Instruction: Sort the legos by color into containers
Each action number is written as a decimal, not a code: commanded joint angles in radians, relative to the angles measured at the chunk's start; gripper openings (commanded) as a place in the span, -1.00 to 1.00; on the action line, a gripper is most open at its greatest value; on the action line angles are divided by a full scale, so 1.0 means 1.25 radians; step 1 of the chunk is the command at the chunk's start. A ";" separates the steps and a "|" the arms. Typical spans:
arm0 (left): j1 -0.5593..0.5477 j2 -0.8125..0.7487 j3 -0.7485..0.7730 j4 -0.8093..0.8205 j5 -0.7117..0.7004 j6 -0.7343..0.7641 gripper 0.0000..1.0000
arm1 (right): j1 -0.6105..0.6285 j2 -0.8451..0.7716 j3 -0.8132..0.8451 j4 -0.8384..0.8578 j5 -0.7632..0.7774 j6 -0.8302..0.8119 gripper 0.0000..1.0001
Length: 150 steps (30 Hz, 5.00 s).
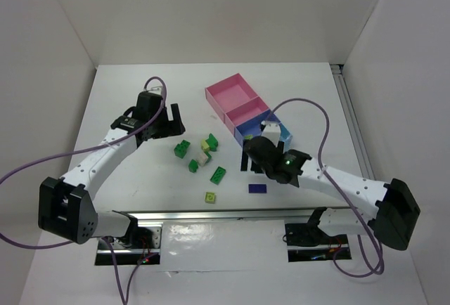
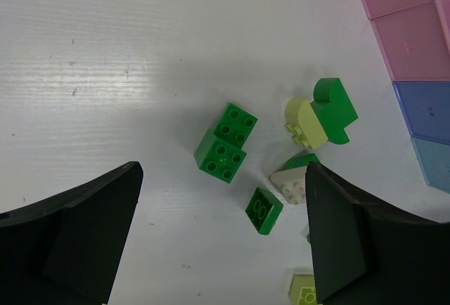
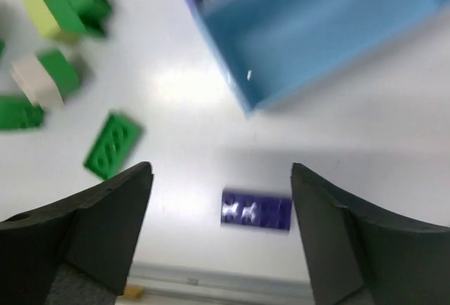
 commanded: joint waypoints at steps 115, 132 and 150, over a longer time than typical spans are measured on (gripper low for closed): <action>0.005 0.002 0.020 0.010 -0.011 0.005 0.96 | 0.099 0.297 0.106 0.190 -0.262 0.010 0.86; 0.005 -0.012 0.020 0.010 -0.011 0.012 0.96 | 0.144 0.504 0.235 0.080 -0.121 0.114 0.23; 0.005 -0.027 0.013 0.010 -0.026 0.012 0.96 | 0.105 0.325 0.276 0.049 0.096 0.031 -0.38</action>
